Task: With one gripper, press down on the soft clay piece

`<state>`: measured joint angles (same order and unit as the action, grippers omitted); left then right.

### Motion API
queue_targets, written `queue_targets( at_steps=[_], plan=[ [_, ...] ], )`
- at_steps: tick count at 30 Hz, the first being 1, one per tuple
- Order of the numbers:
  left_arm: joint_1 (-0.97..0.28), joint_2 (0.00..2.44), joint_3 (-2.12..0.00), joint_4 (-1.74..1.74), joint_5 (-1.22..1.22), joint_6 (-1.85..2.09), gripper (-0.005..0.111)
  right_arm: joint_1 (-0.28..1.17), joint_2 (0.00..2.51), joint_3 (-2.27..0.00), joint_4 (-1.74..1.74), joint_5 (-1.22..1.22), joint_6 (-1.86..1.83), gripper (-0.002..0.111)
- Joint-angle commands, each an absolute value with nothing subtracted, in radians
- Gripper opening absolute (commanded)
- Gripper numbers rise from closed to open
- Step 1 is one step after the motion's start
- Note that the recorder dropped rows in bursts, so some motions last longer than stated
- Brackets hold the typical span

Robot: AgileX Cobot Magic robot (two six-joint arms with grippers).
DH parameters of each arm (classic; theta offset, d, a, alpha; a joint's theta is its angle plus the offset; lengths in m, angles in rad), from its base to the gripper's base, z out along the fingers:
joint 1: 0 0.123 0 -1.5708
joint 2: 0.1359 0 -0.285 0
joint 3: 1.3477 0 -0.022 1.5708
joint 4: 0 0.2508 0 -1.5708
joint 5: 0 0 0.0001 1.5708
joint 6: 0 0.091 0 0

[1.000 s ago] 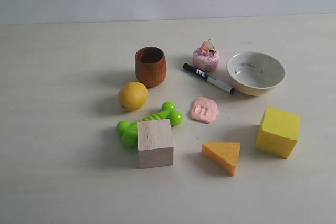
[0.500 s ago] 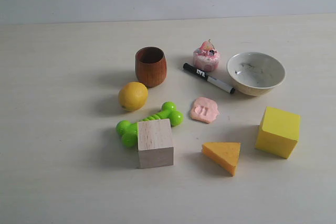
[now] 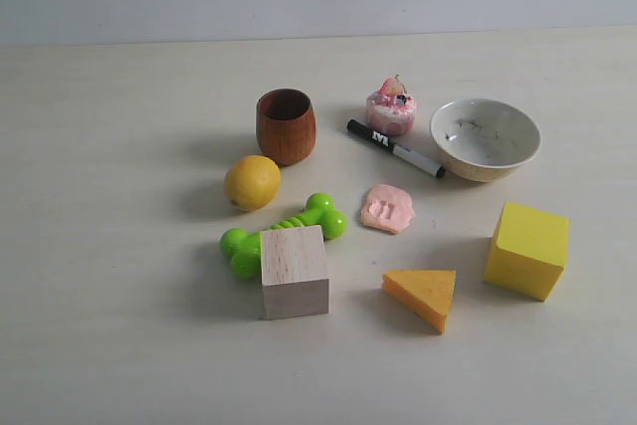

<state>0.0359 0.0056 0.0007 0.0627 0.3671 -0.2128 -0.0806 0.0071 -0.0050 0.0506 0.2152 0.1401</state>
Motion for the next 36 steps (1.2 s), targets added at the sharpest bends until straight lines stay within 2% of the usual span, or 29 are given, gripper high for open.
queue_targets(
  at_steps=[1,18,36],
  plan=[
    [0.03,0.0,0.0,0.064,0.36,-0.215,0.0,-0.086,0.0,0.0,0.045,0.242,0.059,0.0],
    [0.03,0.0,0.0,0.064,0.36,-0.215,0.0,-0.086,0.0,0.0,0.043,0.337,-0.014,0.0],
    [0.03,0.0,0.0,0.064,0.36,-0.215,0.0,-0.086,0.0,0.0,0.048,0.325,-0.017,0.0]
  ],
)
